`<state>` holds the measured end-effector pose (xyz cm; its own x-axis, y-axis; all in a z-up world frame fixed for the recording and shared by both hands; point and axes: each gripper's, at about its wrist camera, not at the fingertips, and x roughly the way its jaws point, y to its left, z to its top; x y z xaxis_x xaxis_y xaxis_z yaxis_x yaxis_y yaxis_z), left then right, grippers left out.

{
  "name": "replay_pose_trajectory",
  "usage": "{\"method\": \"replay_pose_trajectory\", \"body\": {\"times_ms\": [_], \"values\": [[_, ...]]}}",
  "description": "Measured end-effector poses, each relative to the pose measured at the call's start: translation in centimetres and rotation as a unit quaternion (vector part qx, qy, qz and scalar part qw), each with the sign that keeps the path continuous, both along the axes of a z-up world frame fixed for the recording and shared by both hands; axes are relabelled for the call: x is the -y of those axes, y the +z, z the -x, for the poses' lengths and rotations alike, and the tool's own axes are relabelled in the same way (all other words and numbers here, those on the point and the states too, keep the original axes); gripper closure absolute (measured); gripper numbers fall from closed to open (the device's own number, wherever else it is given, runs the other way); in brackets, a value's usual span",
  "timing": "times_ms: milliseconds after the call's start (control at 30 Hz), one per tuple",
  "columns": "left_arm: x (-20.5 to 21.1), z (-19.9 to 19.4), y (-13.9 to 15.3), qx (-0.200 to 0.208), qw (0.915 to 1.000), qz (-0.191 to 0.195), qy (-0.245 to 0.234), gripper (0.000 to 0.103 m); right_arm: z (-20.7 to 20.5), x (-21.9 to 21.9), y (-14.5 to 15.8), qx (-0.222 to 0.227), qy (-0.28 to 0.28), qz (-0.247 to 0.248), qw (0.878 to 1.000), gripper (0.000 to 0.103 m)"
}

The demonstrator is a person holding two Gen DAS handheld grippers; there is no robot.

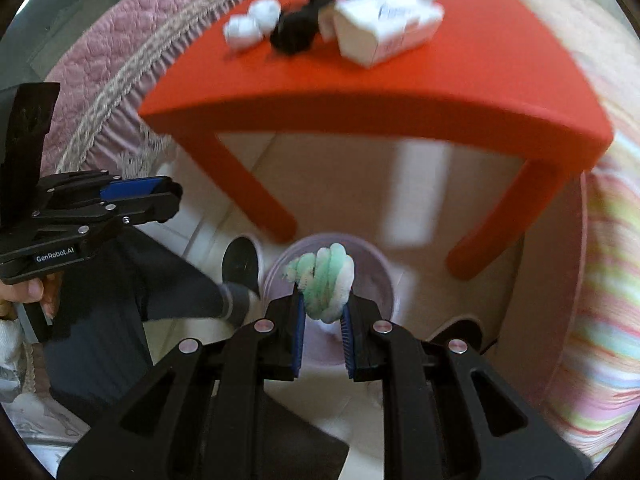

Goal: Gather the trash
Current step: 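Carry both items over the pink wastebasket and open both grippers, then raise both open grippers back toward the table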

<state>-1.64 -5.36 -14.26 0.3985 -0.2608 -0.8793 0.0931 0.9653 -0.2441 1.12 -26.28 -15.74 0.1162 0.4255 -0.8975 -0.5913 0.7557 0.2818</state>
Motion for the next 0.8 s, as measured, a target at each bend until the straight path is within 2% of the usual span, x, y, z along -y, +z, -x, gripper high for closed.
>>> {"method": "replay_pose_trajectory", "body": {"times_ms": [233,467,533,567,600,633,700,733,800], "values": [[0.5,0.5,-2.6,-0.031,0.9992,0.025,-0.002,0.074,0.5,-0.6,-1.6,-0.023,0.003,-0.002,1.0,0.085],[0.5,0.2,-2.5,-0.037,0.9987,0.035,-0.003,0.071,0.4,-0.7,-2.0,-0.035,0.01,-0.003,0.999,0.085],[0.4,0.0,-2.5,-0.038,0.9985,0.04,-0.005,0.067,0.4,-1.0,-2.1,-0.038,0.012,-0.001,0.999,0.071],[0.5,0.0,-2.5,-0.039,0.9986,0.037,-0.004,0.059,0.4,-1.1,-2.2,-0.04,0.013,-0.001,0.999,0.068],[0.4,-0.1,-2.6,-0.037,0.9986,0.037,-0.002,0.047,0.4,-1.1,-2.3,-0.042,0.013,0.0,0.999,0.06],[0.4,-0.1,-2.5,-0.036,0.9987,0.037,0.002,0.041,0.4,-1.1,-2.4,-0.042,0.013,0.001,0.999,0.049],[0.2,-0.1,-2.5,-0.032,0.9987,0.039,0.01,0.016,0.5,-1.1,-2.5,-0.044,0.011,0.0,0.999,0.037],[0.1,0.0,-2.4,-0.03,0.9986,0.04,0.016,0.014,0.4,-1.1,-2.6,-0.046,0.011,0.0,0.999,0.029],[-0.2,-0.1,-2.4,-0.033,0.9984,0.041,0.022,0.013,0.5,-1.1,-2.6,-0.045,0.01,0.001,0.999,0.02]]}}
